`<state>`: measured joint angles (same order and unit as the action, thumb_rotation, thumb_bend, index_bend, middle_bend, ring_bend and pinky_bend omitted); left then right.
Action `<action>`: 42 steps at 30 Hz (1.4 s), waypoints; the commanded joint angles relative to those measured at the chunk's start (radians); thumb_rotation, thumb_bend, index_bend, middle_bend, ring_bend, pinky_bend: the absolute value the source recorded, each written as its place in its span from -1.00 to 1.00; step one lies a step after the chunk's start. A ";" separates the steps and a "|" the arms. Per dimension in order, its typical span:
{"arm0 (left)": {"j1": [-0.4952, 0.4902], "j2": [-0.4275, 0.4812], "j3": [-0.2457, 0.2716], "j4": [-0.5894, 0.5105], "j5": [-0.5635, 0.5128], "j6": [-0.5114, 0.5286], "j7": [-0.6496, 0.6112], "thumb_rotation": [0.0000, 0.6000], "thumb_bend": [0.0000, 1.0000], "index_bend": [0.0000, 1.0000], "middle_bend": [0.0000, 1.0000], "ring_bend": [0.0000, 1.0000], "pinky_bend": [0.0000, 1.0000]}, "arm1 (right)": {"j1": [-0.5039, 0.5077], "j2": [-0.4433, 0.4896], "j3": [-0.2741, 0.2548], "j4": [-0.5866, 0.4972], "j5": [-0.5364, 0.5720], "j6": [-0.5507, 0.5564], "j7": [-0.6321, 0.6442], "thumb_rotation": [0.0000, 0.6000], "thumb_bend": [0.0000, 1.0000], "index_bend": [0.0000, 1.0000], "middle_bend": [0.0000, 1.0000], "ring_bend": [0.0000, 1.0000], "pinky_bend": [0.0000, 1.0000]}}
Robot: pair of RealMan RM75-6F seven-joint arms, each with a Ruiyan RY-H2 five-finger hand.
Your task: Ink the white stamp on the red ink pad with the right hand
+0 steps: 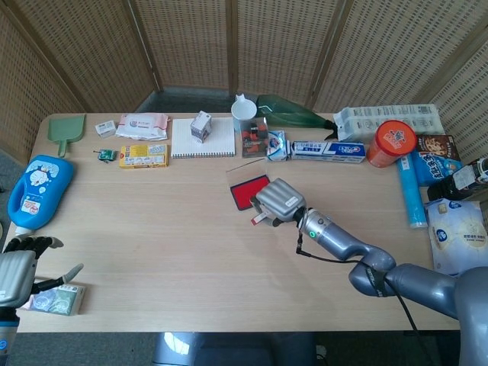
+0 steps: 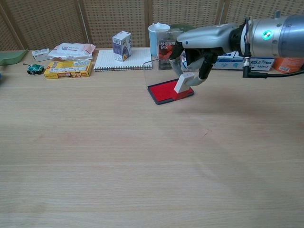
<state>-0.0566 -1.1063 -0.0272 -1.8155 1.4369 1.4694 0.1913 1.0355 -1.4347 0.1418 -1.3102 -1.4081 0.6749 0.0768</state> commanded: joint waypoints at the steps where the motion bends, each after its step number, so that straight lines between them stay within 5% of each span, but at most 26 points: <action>1: 0.002 -0.003 0.002 0.006 -0.004 -0.001 -0.004 -0.38 -0.77 -0.26 -0.20 -0.38 -0.64 | 0.026 -0.031 0.026 0.036 0.046 -0.036 -0.026 1.00 -0.11 0.37 1.00 1.00 1.00; 21: 0.027 -0.033 0.019 0.098 -0.050 -0.021 -0.072 -0.38 -0.77 -0.26 -0.20 -0.38 -0.64 | 0.169 -0.197 0.074 0.289 0.209 -0.188 -0.174 1.00 -0.10 0.39 1.00 1.00 1.00; 42: 0.039 -0.056 0.024 0.157 -0.086 -0.049 -0.112 -0.38 -0.77 -0.26 -0.20 -0.40 -0.64 | 0.260 -0.332 0.048 0.541 0.213 -0.283 -0.223 1.00 -0.09 0.40 1.00 1.00 1.00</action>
<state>-0.0175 -1.1622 -0.0036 -1.6590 1.3514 1.4201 0.0795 1.2915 -1.7611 0.1945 -0.7768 -1.1927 0.3984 -0.1433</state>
